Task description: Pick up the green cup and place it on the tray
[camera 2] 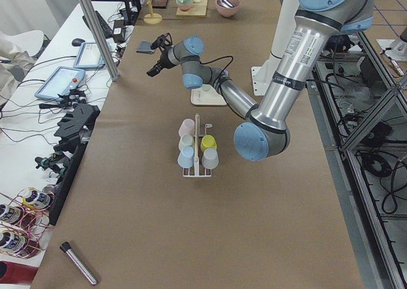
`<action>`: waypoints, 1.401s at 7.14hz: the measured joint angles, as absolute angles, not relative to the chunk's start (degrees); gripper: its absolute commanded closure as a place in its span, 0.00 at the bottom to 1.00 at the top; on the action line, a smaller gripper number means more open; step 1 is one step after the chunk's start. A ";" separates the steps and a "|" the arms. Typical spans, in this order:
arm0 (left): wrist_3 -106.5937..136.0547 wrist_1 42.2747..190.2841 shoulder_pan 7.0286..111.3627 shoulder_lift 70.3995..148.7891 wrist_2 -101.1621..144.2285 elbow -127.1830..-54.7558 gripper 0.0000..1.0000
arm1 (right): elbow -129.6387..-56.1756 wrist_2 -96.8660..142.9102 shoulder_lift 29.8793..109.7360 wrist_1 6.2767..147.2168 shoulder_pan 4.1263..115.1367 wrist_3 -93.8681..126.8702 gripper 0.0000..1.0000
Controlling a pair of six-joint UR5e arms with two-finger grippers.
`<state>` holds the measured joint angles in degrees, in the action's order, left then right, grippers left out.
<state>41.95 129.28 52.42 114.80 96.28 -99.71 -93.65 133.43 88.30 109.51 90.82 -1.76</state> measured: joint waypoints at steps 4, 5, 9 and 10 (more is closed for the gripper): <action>33.41 110.95 72.97 114.36 118.94 -93.64 0.02 | -93.55 133.51 88.24 109.51 91.52 -1.74 0.00; 30.45 109.04 77.38 113.85 125.12 -90.44 0.03 | -93.41 133.51 88.24 109.51 91.58 -1.70 0.00; 13.63 96.18 87.54 111.07 135.29 -85.41 0.02 | -93.57 133.41 88.04 109.54 91.81 -0.21 0.01; 9.06 94.26 88.68 108.70 135.87 -85.56 0.03 | -93.59 133.41 88.01 109.52 91.84 0.21 0.00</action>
<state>9.06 94.26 88.68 108.70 135.87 -85.56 -93.59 133.41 88.01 109.52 91.84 0.21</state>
